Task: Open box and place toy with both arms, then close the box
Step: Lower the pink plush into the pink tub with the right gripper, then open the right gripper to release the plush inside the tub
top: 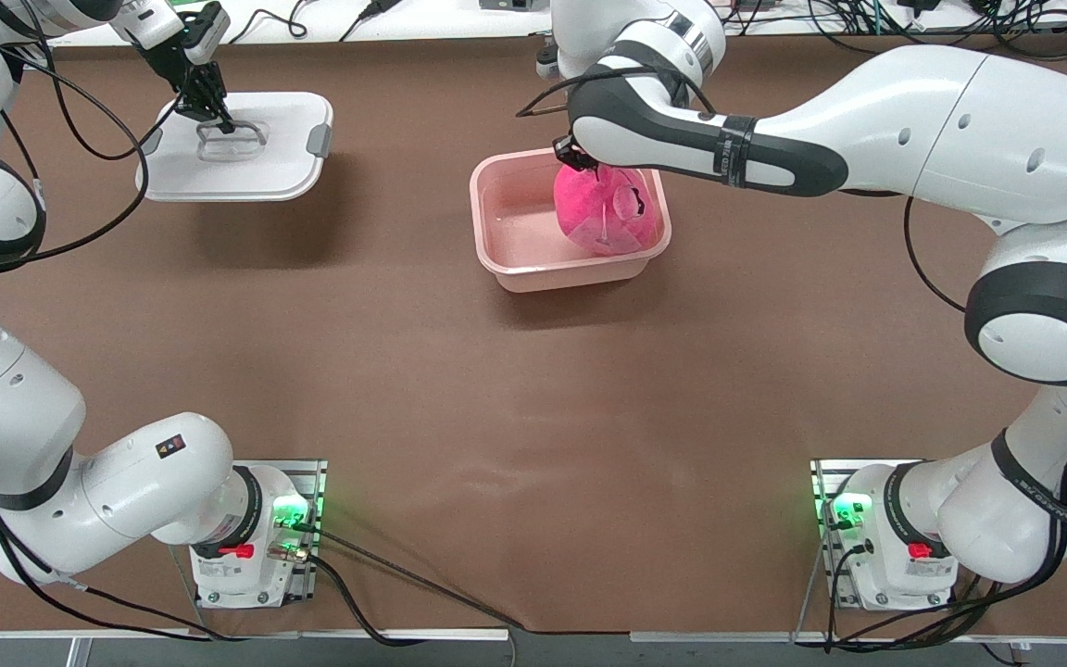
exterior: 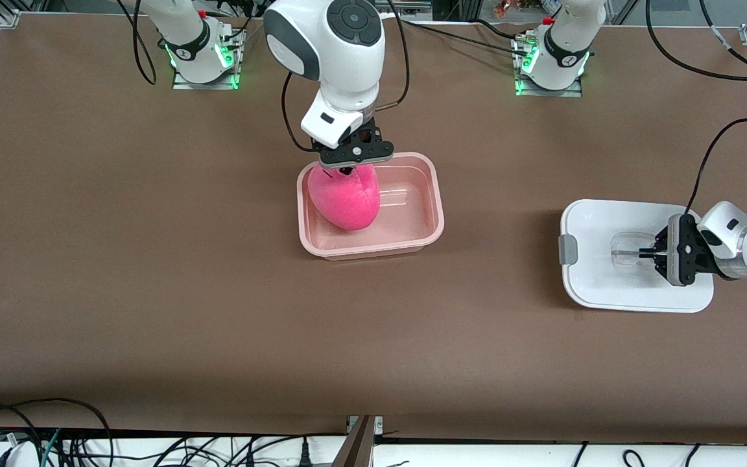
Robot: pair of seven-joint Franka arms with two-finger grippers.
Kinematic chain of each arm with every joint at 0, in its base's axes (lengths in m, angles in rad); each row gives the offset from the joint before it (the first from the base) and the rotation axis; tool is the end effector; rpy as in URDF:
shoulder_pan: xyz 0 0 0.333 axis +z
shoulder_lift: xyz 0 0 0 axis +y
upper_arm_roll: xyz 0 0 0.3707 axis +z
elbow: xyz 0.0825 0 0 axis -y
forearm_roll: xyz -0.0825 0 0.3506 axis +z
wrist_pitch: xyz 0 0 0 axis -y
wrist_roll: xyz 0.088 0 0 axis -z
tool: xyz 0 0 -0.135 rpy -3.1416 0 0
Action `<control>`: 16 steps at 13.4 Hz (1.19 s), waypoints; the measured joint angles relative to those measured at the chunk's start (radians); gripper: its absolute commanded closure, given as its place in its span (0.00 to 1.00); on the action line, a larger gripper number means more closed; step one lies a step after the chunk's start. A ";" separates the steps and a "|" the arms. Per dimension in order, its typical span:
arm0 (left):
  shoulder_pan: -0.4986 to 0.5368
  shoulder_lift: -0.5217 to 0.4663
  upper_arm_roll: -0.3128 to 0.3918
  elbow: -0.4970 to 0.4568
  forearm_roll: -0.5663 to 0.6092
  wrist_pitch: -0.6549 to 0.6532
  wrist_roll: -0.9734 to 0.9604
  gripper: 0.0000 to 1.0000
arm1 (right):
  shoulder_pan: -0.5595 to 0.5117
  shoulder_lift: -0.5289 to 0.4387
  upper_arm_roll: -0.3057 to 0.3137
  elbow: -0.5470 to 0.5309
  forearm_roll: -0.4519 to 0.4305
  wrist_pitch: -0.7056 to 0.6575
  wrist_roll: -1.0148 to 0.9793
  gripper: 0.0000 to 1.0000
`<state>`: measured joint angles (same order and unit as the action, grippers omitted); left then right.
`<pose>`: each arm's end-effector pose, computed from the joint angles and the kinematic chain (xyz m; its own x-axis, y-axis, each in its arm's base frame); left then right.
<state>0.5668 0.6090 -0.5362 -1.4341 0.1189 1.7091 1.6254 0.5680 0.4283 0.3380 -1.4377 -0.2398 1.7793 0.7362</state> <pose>0.6583 0.1068 0.3873 0.0117 -0.9799 0.1990 -0.9710 0.0364 0.2361 0.4602 0.4785 0.4830 0.9792 0.2022 0.0153 0.1993 -0.9736 0.1112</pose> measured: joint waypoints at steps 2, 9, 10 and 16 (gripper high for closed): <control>0.000 0.000 0.000 0.000 0.000 0.000 0.001 1.00 | 0.017 0.010 0.000 0.000 -0.013 0.004 0.008 0.88; -0.001 0.000 0.000 0.000 0.000 0.000 0.004 1.00 | 0.069 0.047 0.000 0.000 -0.122 0.003 0.124 0.88; -0.001 0.000 -0.001 0.000 0.000 0.000 0.004 1.00 | 0.074 0.053 0.000 0.000 -0.136 0.003 0.139 0.88; -0.001 0.000 -0.001 0.000 0.000 0.000 0.004 1.00 | 0.089 0.093 -0.003 0.000 -0.193 0.003 0.214 0.88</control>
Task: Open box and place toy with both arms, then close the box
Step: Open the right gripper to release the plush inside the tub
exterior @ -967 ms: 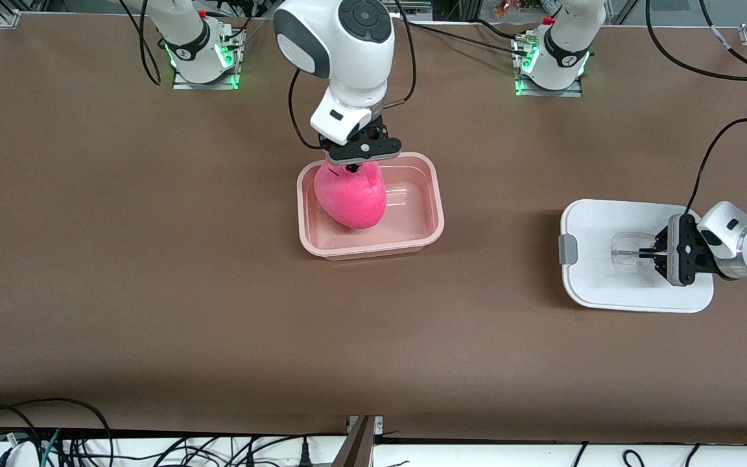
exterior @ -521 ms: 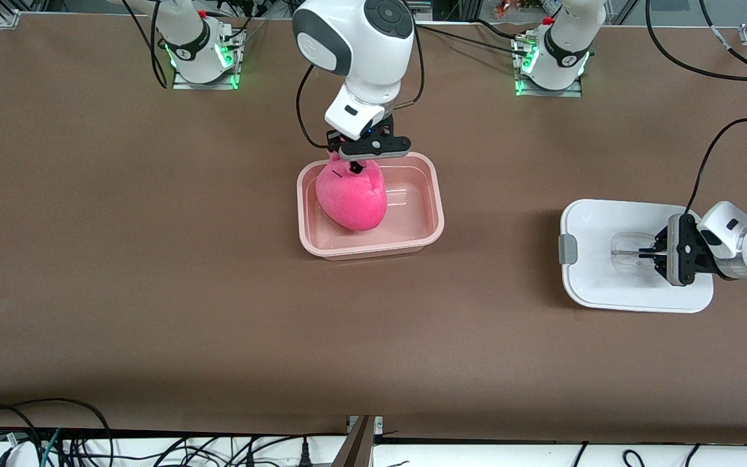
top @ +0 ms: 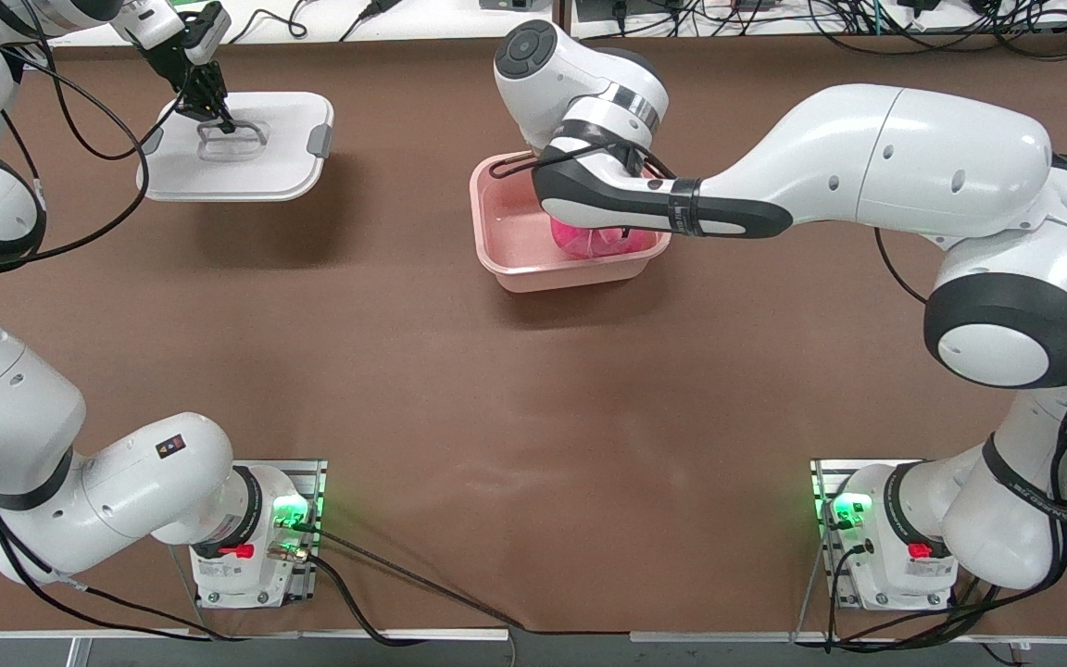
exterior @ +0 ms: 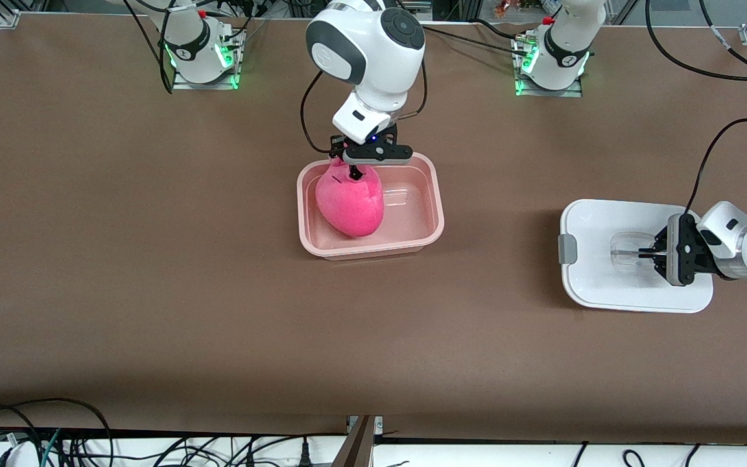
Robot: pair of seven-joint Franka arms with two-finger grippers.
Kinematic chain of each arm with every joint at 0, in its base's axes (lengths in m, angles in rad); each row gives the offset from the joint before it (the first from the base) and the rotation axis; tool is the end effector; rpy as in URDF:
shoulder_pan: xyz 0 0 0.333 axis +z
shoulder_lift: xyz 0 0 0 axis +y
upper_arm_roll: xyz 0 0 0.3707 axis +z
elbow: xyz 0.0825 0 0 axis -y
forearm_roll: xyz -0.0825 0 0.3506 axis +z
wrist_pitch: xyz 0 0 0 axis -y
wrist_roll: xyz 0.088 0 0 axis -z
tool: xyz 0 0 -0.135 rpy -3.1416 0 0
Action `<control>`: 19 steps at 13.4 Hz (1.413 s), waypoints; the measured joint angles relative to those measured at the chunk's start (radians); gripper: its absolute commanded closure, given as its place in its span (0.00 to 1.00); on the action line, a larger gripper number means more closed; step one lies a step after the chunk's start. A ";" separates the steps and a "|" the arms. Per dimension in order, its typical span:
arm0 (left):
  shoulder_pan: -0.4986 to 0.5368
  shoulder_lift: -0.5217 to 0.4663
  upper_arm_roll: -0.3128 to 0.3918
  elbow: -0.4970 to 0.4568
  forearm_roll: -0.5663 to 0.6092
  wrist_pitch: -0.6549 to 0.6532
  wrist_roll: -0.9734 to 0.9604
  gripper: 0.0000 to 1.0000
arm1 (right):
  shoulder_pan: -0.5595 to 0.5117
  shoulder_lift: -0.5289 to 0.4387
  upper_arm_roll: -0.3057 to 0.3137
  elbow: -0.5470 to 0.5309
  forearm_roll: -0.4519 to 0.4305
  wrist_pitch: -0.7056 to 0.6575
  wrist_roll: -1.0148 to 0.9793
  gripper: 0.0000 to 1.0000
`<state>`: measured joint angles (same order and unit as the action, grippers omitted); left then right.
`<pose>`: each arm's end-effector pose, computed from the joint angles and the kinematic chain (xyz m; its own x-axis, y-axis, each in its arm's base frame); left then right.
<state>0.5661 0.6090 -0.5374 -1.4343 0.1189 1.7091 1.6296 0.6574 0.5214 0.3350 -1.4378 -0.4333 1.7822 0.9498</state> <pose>0.6584 0.1057 0.3874 0.0059 -0.9797 0.2006 -0.9710 0.0423 0.2351 0.4450 0.5135 0.4256 0.9833 0.1489 0.1046 0.1169 -0.9575 0.2635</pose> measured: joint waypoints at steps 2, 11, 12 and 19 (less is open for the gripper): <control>-0.001 0.000 0.000 -0.001 0.000 0.000 0.001 1.00 | 0.000 0.006 -0.021 0.002 -0.001 -0.010 0.009 0.88; -0.002 0.000 -0.001 -0.003 0.000 0.000 0.001 1.00 | 0.005 0.065 -0.030 0.108 -0.001 -0.122 0.142 0.88; -0.002 0.000 -0.001 -0.004 0.000 0.000 0.001 1.00 | 0.013 0.082 -0.030 0.126 -0.001 -0.122 0.158 0.88; -0.002 0.000 0.000 -0.006 0.000 0.000 0.001 1.00 | 0.071 0.209 -0.029 0.251 -0.001 -0.096 0.324 0.00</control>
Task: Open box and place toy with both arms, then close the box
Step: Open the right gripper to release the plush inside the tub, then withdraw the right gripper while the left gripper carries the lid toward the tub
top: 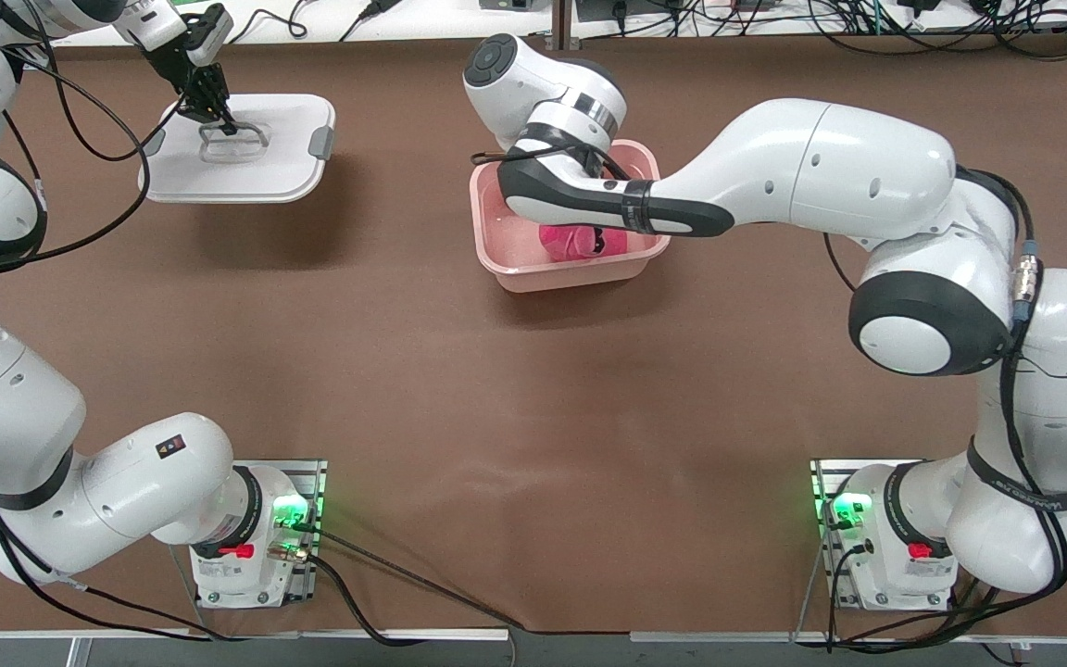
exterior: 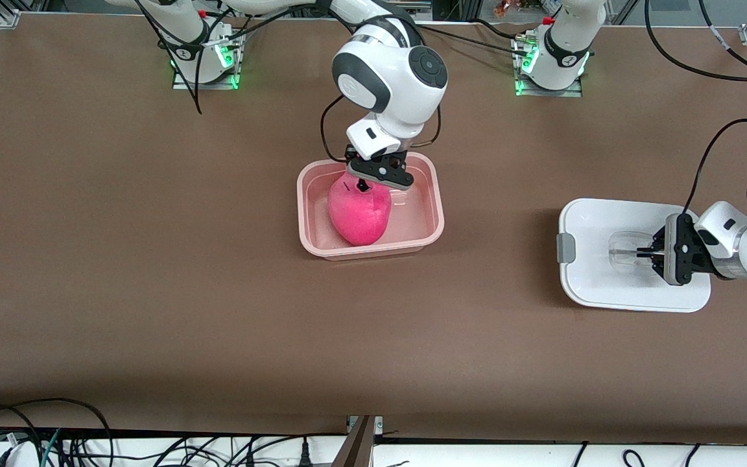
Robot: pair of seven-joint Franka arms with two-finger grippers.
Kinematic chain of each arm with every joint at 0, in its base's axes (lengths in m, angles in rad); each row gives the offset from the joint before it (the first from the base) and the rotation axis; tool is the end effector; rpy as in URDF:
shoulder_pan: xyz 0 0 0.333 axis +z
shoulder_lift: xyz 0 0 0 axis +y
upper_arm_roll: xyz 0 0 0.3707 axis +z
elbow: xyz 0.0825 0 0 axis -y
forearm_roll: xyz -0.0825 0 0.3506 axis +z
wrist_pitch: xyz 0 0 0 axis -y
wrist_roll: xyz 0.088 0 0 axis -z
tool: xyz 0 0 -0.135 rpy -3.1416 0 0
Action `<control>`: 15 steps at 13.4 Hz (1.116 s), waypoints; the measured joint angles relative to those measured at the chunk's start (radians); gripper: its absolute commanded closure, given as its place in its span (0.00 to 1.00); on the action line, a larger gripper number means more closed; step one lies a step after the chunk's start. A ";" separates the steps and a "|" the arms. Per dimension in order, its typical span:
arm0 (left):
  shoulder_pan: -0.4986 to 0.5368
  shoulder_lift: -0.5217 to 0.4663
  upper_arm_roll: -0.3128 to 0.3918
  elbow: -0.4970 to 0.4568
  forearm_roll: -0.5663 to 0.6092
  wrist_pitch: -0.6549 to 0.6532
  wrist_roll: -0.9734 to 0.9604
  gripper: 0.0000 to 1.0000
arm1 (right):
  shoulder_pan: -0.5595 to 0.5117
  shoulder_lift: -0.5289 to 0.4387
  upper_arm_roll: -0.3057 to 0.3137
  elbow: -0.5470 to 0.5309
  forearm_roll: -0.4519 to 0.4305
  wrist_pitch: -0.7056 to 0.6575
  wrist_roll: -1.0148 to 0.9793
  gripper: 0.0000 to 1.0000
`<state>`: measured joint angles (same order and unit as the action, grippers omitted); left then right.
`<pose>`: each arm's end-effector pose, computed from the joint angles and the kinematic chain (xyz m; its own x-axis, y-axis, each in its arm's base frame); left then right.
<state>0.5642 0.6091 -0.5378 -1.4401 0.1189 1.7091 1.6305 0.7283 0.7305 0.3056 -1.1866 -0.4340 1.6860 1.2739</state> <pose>0.6574 0.1034 0.3852 0.0022 -0.9795 0.2016 -0.9696 0.0472 0.2402 0.4668 0.5570 0.3773 0.9738 -0.1788 0.1403 -0.2100 -0.9441 0.2543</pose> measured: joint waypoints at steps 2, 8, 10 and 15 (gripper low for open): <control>0.000 0.000 0.000 0.000 0.000 0.000 0.000 1.00 | 0.017 0.027 0.000 0.021 0.000 0.058 0.055 0.00; 0.000 0.000 0.000 0.000 0.000 0.000 0.000 1.00 | 0.085 0.061 0.001 0.032 0.000 0.227 0.181 0.00; 0.000 0.000 0.000 0.000 0.000 0.000 0.000 1.00 | 0.096 0.062 0.002 0.034 0.001 0.267 0.213 0.00; 0.000 0.000 0.000 0.000 0.000 0.000 0.000 1.00 | 0.100 0.063 0.003 0.041 0.007 0.279 0.225 0.00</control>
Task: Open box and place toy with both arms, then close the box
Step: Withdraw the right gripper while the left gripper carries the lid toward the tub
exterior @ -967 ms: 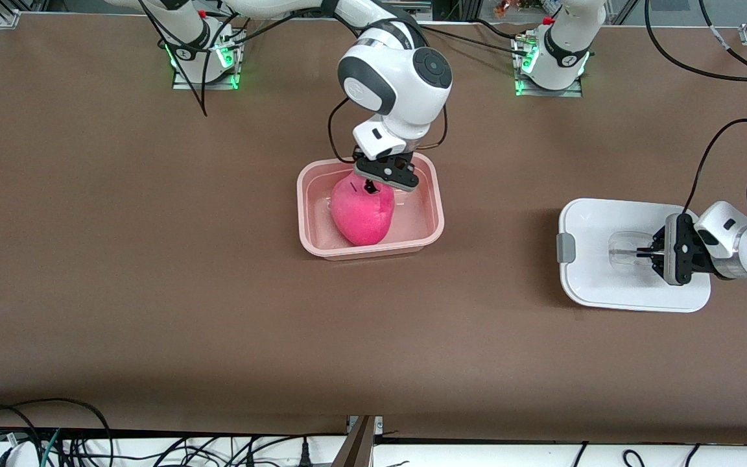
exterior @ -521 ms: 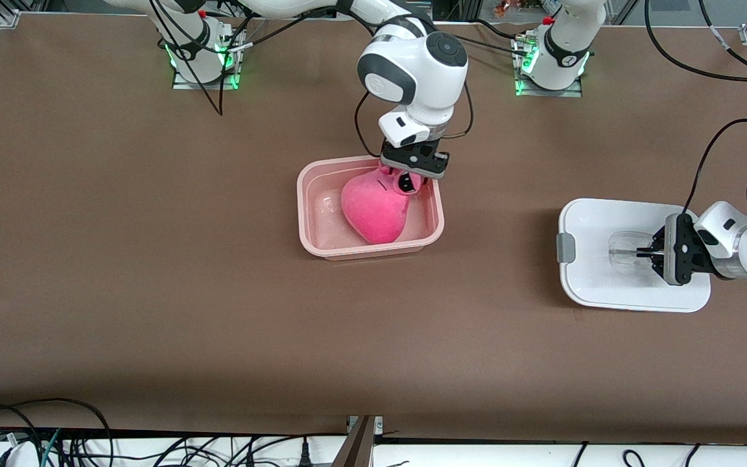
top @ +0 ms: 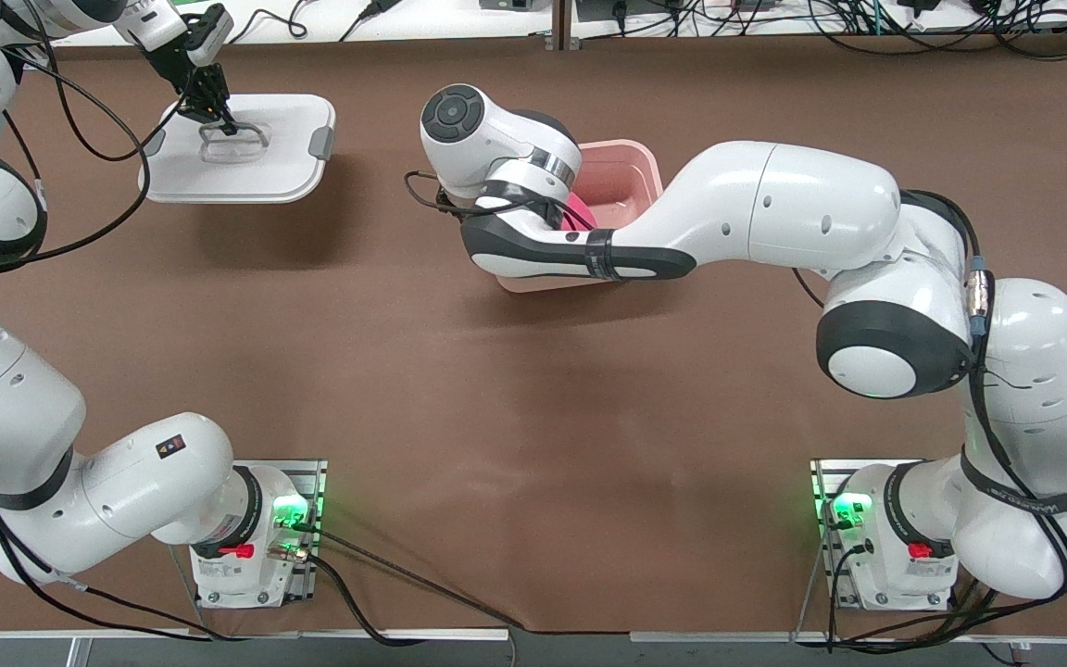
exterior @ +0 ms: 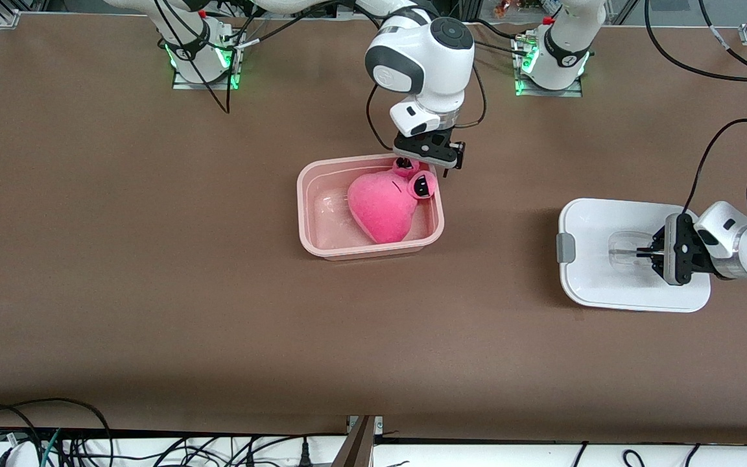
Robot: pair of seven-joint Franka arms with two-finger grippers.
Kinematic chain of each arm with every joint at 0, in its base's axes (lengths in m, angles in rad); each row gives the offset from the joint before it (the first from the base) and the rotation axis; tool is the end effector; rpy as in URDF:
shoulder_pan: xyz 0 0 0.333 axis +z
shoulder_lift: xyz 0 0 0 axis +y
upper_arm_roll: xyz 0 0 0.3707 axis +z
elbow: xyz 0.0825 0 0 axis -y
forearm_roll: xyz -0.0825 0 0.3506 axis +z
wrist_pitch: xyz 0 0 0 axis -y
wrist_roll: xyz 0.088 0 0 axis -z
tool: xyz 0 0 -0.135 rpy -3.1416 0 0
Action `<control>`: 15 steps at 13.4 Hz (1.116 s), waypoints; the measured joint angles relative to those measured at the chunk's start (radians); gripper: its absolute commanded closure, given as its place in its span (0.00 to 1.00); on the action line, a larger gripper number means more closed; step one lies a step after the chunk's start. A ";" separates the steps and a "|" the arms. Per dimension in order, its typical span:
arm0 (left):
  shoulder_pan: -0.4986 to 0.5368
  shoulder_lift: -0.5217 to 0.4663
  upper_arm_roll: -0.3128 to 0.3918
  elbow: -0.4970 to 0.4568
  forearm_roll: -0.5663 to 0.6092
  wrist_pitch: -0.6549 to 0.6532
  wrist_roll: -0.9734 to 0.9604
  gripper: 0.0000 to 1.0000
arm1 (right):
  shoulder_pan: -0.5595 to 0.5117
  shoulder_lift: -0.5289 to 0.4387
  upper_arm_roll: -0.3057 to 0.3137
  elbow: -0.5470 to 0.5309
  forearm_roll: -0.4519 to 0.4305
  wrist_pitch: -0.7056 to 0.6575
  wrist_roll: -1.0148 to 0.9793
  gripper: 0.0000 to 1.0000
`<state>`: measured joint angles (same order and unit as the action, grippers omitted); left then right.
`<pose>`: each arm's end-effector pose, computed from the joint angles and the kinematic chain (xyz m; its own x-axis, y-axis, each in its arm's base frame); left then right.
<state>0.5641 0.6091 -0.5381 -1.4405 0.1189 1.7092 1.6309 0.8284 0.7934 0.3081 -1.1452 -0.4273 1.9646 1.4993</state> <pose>0.6574 0.1031 0.3851 0.0014 -0.9794 0.2019 -0.9695 0.0481 0.2403 0.4261 0.6460 0.3695 0.9362 -0.2973 0.1875 -0.2955 -0.9546 -0.0383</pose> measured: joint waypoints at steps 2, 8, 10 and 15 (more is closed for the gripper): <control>0.000 0.000 -0.002 0.000 0.000 0.000 0.000 1.00 | -0.004 0.002 -0.004 0.000 0.002 0.000 0.000 0.00; -0.001 -0.010 -0.010 0.002 0.000 0.000 0.000 1.00 | -0.089 -0.043 -0.007 0.041 0.122 -0.114 -0.153 0.00; -0.001 -0.018 -0.014 0.003 0.000 -0.003 -0.004 1.00 | -0.157 -0.109 -0.008 0.048 0.184 -0.208 -0.300 0.00; -0.042 -0.059 -0.050 0.004 0.000 -0.062 -0.093 1.00 | -0.373 -0.232 -0.011 0.049 0.274 -0.444 -0.702 0.00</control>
<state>0.5225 0.5502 -0.5880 -1.4363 0.1189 1.6467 1.5378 0.4550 0.5613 0.2968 -1.0965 -0.1532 1.5204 0.7976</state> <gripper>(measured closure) 0.930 0.000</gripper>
